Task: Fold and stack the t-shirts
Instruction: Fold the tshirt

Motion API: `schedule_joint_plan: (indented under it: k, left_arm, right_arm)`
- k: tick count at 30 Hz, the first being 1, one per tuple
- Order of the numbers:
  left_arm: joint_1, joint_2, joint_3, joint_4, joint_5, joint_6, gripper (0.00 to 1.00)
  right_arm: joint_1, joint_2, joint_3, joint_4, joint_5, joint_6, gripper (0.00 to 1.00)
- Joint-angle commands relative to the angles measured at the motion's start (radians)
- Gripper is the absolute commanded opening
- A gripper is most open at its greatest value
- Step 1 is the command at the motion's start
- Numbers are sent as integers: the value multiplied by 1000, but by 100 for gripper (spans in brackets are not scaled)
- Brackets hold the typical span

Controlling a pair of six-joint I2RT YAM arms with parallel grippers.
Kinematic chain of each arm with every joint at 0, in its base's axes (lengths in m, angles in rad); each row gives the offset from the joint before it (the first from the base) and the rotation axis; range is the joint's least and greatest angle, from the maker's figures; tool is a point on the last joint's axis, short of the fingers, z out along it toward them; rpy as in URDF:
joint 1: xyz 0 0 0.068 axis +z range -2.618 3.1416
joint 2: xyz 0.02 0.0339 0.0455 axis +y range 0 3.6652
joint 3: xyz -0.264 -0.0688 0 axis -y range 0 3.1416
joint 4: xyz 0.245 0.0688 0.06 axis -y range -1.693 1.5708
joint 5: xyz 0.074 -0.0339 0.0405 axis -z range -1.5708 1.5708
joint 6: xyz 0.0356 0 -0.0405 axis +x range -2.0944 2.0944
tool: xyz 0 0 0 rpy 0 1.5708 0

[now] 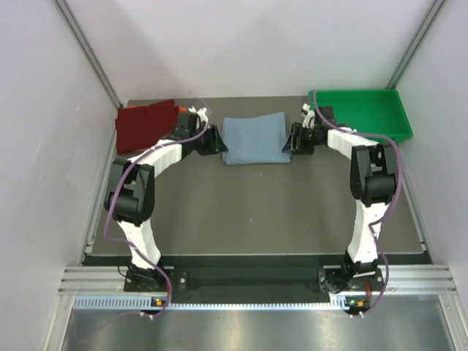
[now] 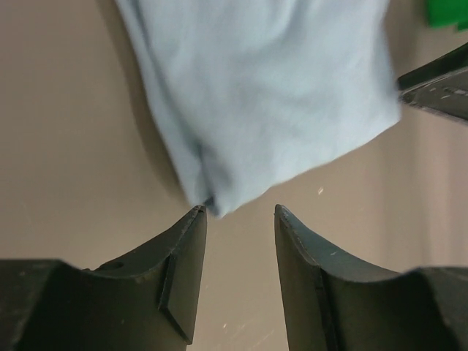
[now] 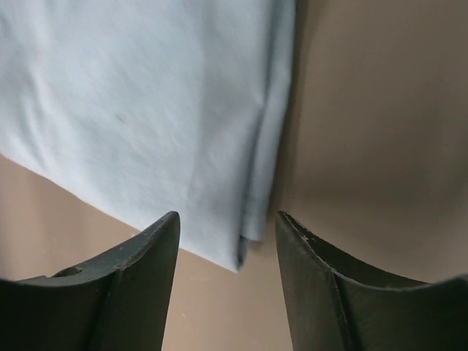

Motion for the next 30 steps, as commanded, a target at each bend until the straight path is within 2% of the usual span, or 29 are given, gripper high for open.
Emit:
schedule_joint_plan:
  k: [1,5,13,14,16,17,18,19,25,30]
  left_arm:
    - [-7,28,-51,34,35,13,47]
    - [-18,80,-47,63,63,16,47]
    - [-29,126,-33,54,2,29,46]
    - [-29,126,-33,51,-1,30,41]
    - [-29,125,-34,41,-3,38,29]
    - [-27,125,-31,32,-3,39,21]
    - [-27,123,-28,23,-6,42,5]
    - [-27,122,-25,17,-8,44,0]
    - [-27,96,-11,-101,-41,47,0]
    - [-27,-13,-108,-121,-43,32,0]
  right_arm:
    - [7,-52,-41,-24,18,-37,56]
    - [5,-46,-67,5,-5,-43,53]
    - [5,-75,-123,37,-9,-43,40]
    - [7,-80,-131,43,-12,-40,39]
    - [5,-81,-133,45,-18,-43,26]
    - [5,-81,-133,42,-22,-45,19]
    - [5,-84,-134,40,-23,-42,3]
    - [5,-90,-143,39,-22,-40,0]
    - [5,-153,-217,39,-3,-28,0]
    - [5,-237,-311,39,14,-14,0]
